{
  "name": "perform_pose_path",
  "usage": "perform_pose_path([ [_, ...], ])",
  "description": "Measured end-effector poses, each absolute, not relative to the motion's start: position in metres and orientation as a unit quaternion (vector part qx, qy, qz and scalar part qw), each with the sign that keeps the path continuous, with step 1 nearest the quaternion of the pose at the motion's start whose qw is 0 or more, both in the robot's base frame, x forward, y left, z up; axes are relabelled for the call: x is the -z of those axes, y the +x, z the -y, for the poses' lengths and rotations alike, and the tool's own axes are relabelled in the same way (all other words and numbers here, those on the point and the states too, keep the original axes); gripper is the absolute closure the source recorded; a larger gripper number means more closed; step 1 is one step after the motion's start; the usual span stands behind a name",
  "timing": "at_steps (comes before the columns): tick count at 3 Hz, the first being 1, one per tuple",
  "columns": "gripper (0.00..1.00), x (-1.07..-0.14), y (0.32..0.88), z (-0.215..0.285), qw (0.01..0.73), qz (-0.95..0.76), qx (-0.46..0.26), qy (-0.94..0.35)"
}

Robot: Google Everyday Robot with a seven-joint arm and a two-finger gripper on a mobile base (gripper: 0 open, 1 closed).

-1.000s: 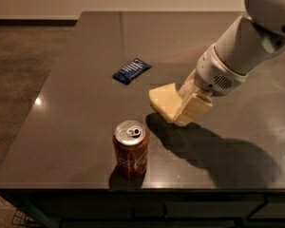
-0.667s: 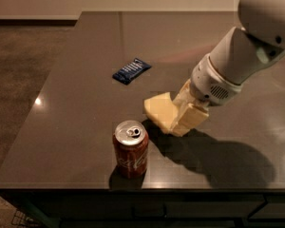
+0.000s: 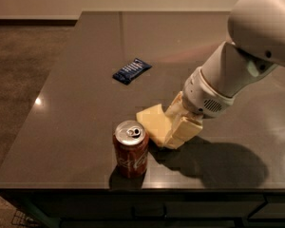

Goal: Move sponge near coke can

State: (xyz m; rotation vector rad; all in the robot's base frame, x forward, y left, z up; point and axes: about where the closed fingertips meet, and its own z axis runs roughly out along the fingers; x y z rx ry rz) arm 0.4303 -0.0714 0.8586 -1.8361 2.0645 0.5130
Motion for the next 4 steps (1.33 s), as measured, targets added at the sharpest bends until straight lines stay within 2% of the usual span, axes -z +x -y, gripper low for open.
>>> perform_pose_path([
  [2, 0.12, -0.8537, 0.4246, 0.0658, 0.162, -0.716, -0.189, -0.652],
  [3, 0.00, -0.8540, 0.4240, 0.0647, 0.162, -0.715, -0.188, -0.653],
  [4, 0.00, -0.8540, 0.4240, 0.0647, 0.162, -0.715, -0.188, -0.653],
])
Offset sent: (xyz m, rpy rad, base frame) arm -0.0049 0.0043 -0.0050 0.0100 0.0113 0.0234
